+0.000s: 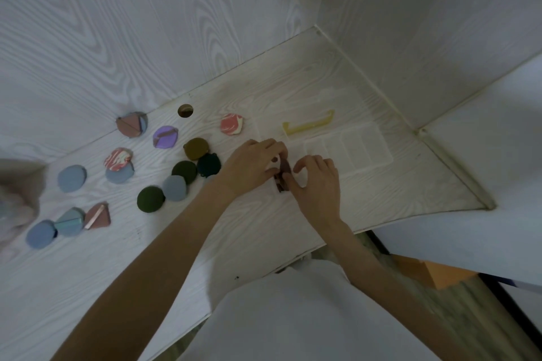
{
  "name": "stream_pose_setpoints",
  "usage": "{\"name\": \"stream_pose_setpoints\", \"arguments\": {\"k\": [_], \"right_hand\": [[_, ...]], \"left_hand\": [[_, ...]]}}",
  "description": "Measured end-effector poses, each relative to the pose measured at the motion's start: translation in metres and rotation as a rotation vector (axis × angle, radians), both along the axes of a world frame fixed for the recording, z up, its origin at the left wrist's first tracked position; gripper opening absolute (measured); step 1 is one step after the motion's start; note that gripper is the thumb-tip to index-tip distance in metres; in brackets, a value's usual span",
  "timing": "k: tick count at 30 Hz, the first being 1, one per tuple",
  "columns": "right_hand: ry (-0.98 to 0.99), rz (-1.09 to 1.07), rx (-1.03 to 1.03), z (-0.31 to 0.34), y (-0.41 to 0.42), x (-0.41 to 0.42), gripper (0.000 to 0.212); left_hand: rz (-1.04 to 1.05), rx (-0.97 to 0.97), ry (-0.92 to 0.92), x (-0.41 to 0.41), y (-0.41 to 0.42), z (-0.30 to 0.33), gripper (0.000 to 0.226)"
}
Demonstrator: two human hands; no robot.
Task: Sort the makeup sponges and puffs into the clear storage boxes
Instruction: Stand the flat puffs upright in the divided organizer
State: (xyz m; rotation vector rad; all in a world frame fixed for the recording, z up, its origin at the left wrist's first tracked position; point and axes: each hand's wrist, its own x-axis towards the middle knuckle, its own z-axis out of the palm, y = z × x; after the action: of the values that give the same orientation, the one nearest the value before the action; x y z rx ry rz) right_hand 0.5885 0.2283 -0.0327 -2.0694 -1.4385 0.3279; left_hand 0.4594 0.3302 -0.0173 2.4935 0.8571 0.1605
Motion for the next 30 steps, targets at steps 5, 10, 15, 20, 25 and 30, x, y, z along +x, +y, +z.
{"name": "stream_pose_setpoints", "arguments": {"k": [5,10,15,20,25,30], "right_hand": [[-0.083,0.028,0.0,0.0,0.009,0.003,0.018],[-0.268,0.066,0.038,0.003,0.015,0.003,0.013],[-0.469,0.167,0.043,0.005,0.006,-0.005,0.006],[-0.495,0.184,-0.018,0.015,0.002,-0.006,0.007],[-0.509,0.18,-0.044,0.008,0.015,-0.002,0.018],[-0.473,0.204,-0.015,0.004,0.018,0.0,0.018]], "left_hand": [[0.111,-0.032,-0.137,-0.005,-0.016,-0.012,0.031],[0.358,0.281,-0.075,-0.009,-0.036,-0.021,0.04],[0.406,0.305,0.006,-0.001,-0.045,-0.02,0.035],[0.435,0.281,0.035,0.004,-0.039,-0.02,0.016],[0.43,0.252,0.005,0.001,-0.037,-0.018,0.014],[0.461,0.193,-0.072,-0.011,-0.039,-0.025,0.03]]}}
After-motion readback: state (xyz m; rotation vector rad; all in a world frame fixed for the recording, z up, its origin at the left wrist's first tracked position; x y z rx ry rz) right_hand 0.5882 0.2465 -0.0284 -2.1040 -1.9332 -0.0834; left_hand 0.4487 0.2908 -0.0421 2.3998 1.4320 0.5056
